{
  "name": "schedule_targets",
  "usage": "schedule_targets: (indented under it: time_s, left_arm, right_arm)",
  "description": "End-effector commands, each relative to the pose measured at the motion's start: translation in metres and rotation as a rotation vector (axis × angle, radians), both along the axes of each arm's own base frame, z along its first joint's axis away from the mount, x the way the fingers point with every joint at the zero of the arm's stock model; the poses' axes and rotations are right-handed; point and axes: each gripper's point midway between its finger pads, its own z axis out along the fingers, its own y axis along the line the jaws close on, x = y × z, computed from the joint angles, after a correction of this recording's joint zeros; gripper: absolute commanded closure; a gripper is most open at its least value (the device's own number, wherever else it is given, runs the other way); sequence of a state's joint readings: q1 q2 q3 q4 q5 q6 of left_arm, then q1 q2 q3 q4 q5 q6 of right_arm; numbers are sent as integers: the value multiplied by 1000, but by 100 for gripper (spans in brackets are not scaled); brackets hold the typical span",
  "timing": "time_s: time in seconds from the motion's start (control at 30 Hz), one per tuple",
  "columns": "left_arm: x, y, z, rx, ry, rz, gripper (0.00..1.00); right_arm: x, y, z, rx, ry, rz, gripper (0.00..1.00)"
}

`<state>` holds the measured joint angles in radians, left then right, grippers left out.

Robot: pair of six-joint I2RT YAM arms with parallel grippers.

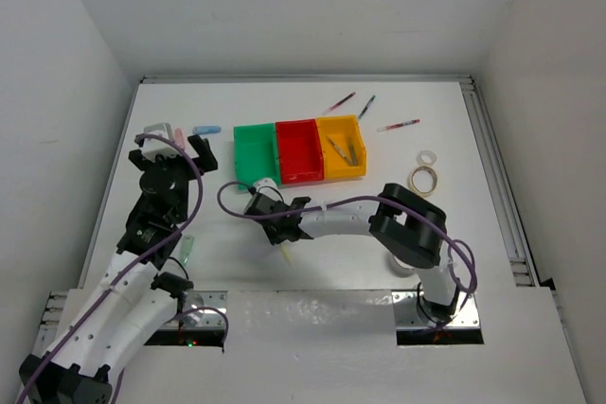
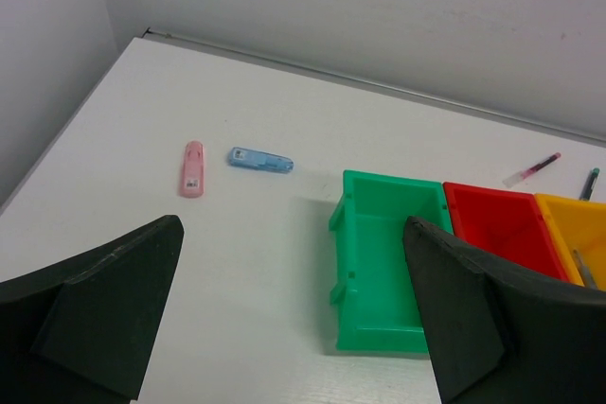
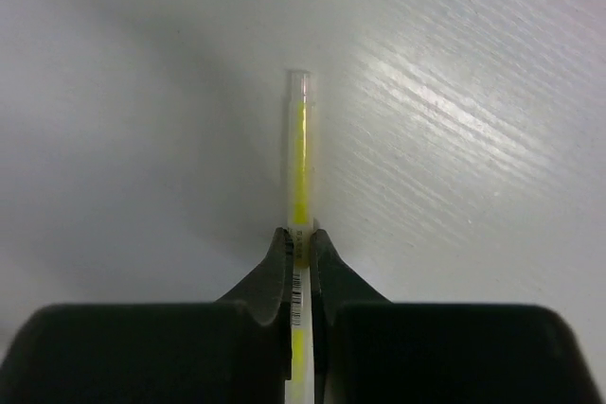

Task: Sort the stationery into containers
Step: Pick up the pen from the center of the board.

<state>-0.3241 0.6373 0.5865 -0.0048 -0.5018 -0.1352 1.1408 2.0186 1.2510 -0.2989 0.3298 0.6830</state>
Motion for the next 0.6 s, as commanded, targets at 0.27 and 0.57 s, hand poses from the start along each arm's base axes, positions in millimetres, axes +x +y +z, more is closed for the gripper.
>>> schedule_targets:
  time_s: [0.27, 0.57]
  left_arm:
    - [3, -8, -9, -8, 7, -48, 1]
    - [14, -8, -20, 26, 49, -70, 1]
  right_arm:
    - [10, -27, 105, -11, -215, 165, 100]
    - [159, -113, 211, -23, -552, 82, 100]
